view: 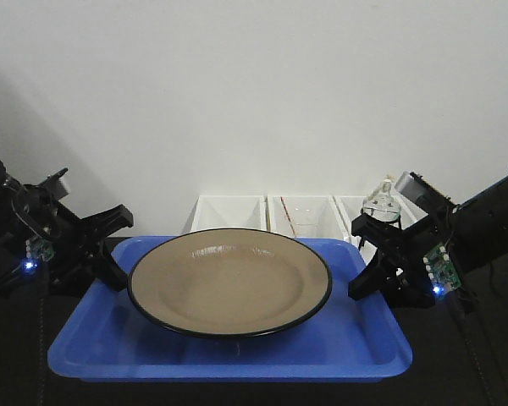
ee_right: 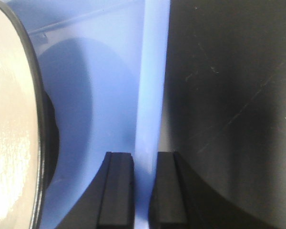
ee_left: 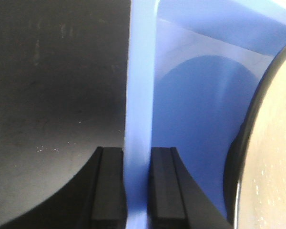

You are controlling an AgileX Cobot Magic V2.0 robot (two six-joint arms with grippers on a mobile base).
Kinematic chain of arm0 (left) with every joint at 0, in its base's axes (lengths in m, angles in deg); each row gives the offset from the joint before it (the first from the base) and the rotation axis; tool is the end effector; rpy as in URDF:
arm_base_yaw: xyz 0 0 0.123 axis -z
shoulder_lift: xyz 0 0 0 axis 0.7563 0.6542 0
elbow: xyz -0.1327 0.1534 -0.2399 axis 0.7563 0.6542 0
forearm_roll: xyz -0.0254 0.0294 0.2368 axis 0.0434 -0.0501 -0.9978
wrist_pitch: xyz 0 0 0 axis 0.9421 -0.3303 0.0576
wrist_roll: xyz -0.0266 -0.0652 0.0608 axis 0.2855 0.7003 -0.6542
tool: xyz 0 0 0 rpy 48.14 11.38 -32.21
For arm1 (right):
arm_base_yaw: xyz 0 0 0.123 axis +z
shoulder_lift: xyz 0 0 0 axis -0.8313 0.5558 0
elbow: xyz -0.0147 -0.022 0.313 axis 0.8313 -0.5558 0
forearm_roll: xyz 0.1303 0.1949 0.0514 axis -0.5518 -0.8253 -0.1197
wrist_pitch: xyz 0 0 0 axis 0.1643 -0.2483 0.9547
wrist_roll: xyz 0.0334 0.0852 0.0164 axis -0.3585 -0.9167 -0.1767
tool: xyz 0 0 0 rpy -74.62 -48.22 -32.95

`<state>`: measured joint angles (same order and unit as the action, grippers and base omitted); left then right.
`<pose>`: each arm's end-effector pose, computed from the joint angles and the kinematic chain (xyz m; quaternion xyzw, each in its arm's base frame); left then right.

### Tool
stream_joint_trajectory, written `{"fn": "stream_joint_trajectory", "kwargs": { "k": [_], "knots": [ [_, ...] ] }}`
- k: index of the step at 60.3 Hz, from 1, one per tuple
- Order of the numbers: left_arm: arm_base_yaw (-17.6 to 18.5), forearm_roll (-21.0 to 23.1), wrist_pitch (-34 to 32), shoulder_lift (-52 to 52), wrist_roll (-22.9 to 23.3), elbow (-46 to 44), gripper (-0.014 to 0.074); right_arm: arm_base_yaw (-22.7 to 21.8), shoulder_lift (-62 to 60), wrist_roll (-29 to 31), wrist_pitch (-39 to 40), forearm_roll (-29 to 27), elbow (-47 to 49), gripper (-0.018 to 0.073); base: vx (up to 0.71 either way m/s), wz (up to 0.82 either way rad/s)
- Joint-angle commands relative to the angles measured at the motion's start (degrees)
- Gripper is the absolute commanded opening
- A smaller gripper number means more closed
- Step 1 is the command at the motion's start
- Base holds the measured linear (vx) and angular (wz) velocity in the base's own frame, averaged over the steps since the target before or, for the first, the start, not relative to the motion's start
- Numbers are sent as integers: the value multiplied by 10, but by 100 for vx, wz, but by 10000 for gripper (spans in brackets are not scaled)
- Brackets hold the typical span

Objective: Place disk in tray to left cabinet
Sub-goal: 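Lift the blue tray with both grippers off the counter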

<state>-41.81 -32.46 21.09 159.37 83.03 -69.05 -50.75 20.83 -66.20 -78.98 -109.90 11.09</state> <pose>0.3673 -0.0888 0.3801 -0.0734 0.9515 -0.2657 0.1369 0.3538 0.0840 0.3651 0.0493 0.9372 0.3111 0.1500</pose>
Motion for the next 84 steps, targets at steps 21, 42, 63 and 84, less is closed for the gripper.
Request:
{"fn": "stream_joint_trajectory", "kwargs": {
  "k": [21,42,63,84],
  "knots": [
    [15,88,-1,-37,16,-22,0,7,-32,3,13,-82,22,-4,0,0],
    [15,88,-1,-37,16,-22,0,7,-32,3,13,-82,22,-4,0,0],
    [15,88,-1,-37,16,-22,0,7,-32,3,13,-82,22,-4,-1,0],
    [15,88,-1,-36,16,-22,0,7,-32,3,13,-82,22,-4,-9,5]
  ]
}}
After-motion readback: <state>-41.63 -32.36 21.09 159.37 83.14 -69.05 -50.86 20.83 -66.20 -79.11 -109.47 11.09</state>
